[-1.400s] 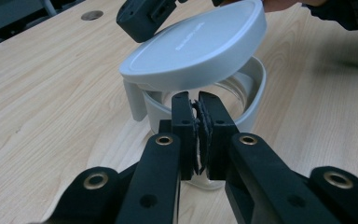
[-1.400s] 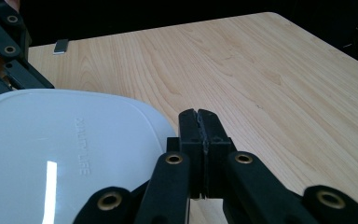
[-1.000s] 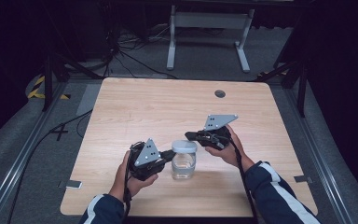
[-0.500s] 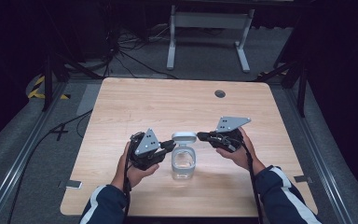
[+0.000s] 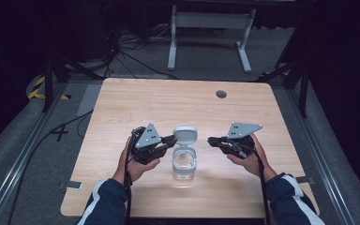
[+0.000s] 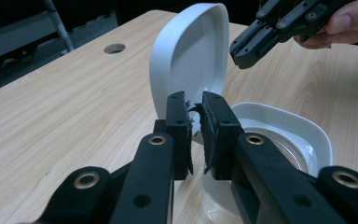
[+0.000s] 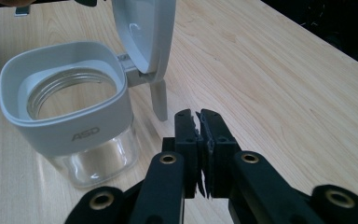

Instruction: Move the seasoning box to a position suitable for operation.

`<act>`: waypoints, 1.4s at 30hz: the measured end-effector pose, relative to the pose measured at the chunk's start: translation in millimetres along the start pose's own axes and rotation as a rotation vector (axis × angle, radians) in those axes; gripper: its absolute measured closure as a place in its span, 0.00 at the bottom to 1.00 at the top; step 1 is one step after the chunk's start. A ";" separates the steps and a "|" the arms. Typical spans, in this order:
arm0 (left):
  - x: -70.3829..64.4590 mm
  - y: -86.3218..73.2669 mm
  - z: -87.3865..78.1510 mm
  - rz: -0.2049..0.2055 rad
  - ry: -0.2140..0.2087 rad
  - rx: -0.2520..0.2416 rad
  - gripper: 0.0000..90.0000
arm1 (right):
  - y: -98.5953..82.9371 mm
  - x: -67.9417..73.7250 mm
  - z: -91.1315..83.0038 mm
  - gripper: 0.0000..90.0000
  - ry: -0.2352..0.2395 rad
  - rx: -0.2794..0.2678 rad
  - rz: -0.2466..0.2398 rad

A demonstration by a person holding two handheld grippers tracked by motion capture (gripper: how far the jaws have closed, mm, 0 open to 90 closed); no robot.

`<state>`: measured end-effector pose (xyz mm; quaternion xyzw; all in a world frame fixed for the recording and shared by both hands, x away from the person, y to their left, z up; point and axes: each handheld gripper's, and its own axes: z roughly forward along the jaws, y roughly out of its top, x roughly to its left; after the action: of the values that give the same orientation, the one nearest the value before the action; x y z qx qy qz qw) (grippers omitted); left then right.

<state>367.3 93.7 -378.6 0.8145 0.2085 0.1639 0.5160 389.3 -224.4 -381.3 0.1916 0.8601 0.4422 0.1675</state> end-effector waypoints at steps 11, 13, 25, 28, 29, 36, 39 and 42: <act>-1.1 -0.9 -5.7 0.001 0.004 0.005 0.88 | -3.5 0.6 -7.2 0.93 -0.002 0.007 -0.008; -1.8 -0.9 -6.9 0.012 0.007 0.009 0.87 | -4.0 1.3 -8.5 0.92 0.002 0.007 -0.011; -8.2 -5.5 -18.9 0.049 0.042 0.054 0.78 | -11.0 0.4 -25.8 0.87 -0.007 0.001 -0.017; -7.7 -11.1 -24.8 0.067 0.067 0.097 0.71 | -16.4 -0.3 -33.0 0.82 -0.010 0.005 -0.018; -7.6 -12.8 -26.4 0.067 0.071 0.106 0.69 | -18.8 -0.6 -36.3 0.80 -0.016 0.009 -0.015; -0.9 -36.5 -41.3 0.088 0.128 0.223 0.54 | -33.4 -2.4 -56.9 0.72 -0.065 0.023 -0.012; 3.9 -48.0 -47.7 0.081 0.151 0.258 0.47 | -41.3 -3.0 -66.8 0.69 -0.087 0.028 -0.011; 7.5 -59.2 -52.1 0.065 0.172 0.288 0.42 | -50.0 -4.8 -73.7 0.64 -0.111 0.037 0.001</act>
<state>338.5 160.3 -410.5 0.8693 0.2469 0.2181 0.3686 350.6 -304.8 -381.3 0.2191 0.8574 0.4150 0.2113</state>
